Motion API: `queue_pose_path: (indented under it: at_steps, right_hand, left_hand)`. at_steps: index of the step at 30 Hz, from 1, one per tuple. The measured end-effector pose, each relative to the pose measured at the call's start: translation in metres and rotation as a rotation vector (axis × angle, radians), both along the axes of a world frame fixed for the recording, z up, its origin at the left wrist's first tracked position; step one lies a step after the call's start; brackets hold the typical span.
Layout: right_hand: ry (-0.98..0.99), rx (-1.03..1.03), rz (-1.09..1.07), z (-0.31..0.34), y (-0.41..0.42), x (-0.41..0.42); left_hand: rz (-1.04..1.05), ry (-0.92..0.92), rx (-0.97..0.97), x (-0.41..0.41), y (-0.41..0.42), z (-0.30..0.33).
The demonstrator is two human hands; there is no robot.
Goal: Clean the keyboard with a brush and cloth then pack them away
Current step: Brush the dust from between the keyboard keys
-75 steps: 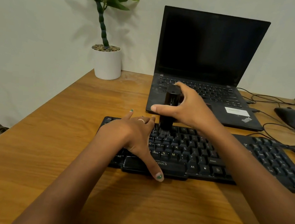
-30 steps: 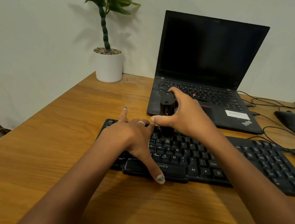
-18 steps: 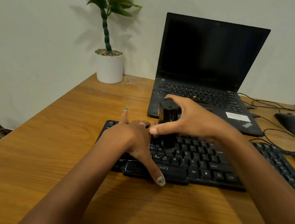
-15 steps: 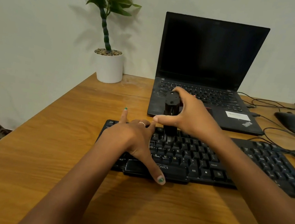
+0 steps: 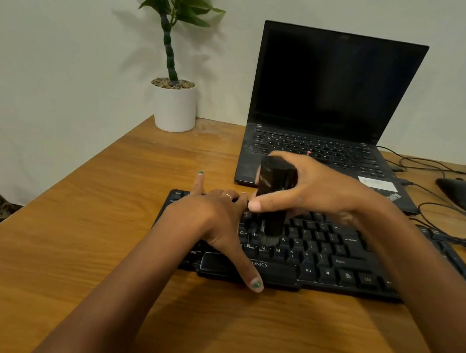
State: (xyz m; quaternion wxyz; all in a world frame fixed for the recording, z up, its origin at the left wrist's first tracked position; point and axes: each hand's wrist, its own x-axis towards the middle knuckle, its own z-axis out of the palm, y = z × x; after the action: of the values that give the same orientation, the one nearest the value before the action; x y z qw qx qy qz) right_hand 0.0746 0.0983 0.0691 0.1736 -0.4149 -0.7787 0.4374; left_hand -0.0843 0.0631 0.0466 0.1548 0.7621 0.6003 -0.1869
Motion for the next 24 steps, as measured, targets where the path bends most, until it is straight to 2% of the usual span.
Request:
queue_pose_path:
  at_steps: [2, 3, 5, 7, 8, 11, 12, 15, 16, 17, 20, 21, 24]
  right_hand:
    - [0.004, 0.153, -0.173, -0.006, 0.005, -0.001]
    - [0.037, 0.162, -0.21, -0.006, 0.005, -0.001]
    - [0.079, 0.033, -0.119, -0.002, 0.002, 0.004]
    - [0.03, -0.069, -0.008, 0.004, -0.003, 0.006]
    - [0.021, -0.044, -0.014, 0.002, -0.002, 0.006]
    - [-0.057, 0.26, -0.237, -0.007, 0.004, -0.002]
    - [-0.051, 0.266, -0.251, -0.008, 0.004, -0.003]
    - [0.019, 0.005, -0.053, 0.001, -0.003, -0.003]
    - [0.005, -0.025, -0.018, 0.004, -0.007, -0.003]
    - [-0.017, 0.005, -0.026, 0.002, -0.007, -0.004]
    - [-0.144, 0.298, -0.238, 0.0, -0.009, -0.012]
    - [-0.132, 0.281, -0.222, 0.0, -0.009, -0.012]
    - [-0.048, 0.005, -0.013, 0.007, -0.018, -0.012]
  left_hand:
    - [0.003, 0.011, 0.001, 0.001, 0.0, -0.001]
    - [0.004, 0.012, 0.002, 0.001, 0.0, -0.001]
    - [0.004, 0.004, 0.009, 0.0, 0.0, -0.001]
    - [0.005, -0.007, 0.008, 0.0, 0.0, -0.001]
    - [0.006, -0.007, 0.005, 0.0, 0.0, -0.002]
    - [0.01, 0.005, -0.002, 0.0, 0.001, -0.002]
    - [0.009, 0.004, 0.0, 0.001, 0.001, -0.002]
    - [0.008, -0.022, 0.008, 0.0, 0.0, -0.001]
    - [0.009, -0.023, 0.006, 0.0, 0.0, -0.001]
    - [0.008, -0.018, 0.002, 0.0, 0.001, -0.001]
    - [0.002, 0.005, -0.006, 0.0, 0.0, -0.002]
    - [0.004, -0.004, -0.008, 0.0, 0.0, -0.002]
    - [0.01, -0.07, -0.004, -0.003, 0.0, -0.003]
